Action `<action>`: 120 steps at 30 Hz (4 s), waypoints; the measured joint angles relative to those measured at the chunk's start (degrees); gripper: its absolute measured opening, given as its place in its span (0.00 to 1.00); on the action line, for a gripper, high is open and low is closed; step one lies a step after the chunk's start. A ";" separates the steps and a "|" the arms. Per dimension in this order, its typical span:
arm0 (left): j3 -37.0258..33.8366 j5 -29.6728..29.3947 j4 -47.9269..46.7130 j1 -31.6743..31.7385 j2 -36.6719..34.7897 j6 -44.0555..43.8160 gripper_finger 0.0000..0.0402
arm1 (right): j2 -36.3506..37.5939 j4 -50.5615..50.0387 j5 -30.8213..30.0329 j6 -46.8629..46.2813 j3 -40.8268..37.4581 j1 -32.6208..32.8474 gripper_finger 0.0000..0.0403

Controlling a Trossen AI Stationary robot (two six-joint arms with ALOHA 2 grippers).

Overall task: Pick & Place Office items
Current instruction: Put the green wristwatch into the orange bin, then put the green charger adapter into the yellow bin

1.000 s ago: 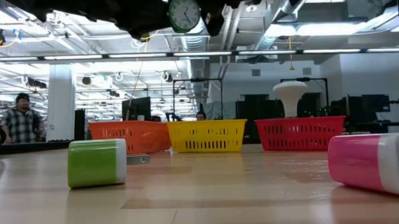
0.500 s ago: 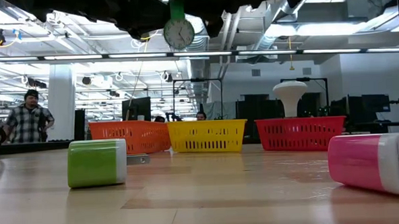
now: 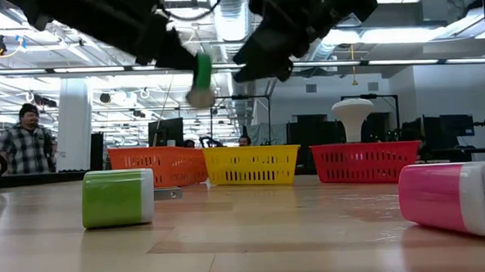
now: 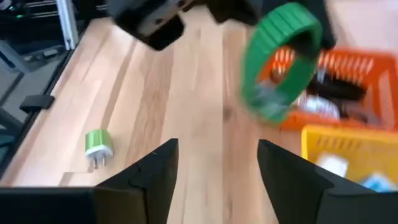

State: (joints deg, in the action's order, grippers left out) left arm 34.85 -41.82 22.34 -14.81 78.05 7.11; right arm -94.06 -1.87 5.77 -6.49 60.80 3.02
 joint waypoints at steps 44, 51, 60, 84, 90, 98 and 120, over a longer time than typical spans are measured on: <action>0.02 18.04 -33.33 16.46 -0.09 -29.60 0.46 | 0.00 -1.61 0.15 -5.54 0.00 1.96 0.53; 0.13 18.25 -34.55 16.48 -1.74 -30.06 0.48 | 0.00 -1.58 0.14 -5.56 0.00 2.34 0.53; 0.09 18.20 -36.24 14.59 -15.35 -31.65 0.48 | 0.00 -0.90 0.14 -5.59 0.00 2.33 0.53; 0.90 17.89 -5.89 -17.37 2.48 -38.19 0.48 | 0.00 1.05 0.14 -5.74 0.00 2.39 0.53; 11.00 18.22 -10.22 -22.48 9.97 -36.46 0.48 | 0.00 1.05 0.14 -5.72 0.00 2.39 0.53; 25.13 17.08 -29.33 -23.76 15.38 -42.17 0.48 | 0.00 1.03 0.14 -5.56 0.00 2.39 0.53; 26.84 14.67 -32.89 -23.76 29.01 -51.51 0.65 | 0.00 1.03 0.14 -5.56 0.00 2.09 0.53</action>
State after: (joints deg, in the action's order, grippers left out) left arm 61.69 -27.16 -10.55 -38.57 107.06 -44.40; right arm -94.06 -0.84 5.91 -12.05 60.80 5.11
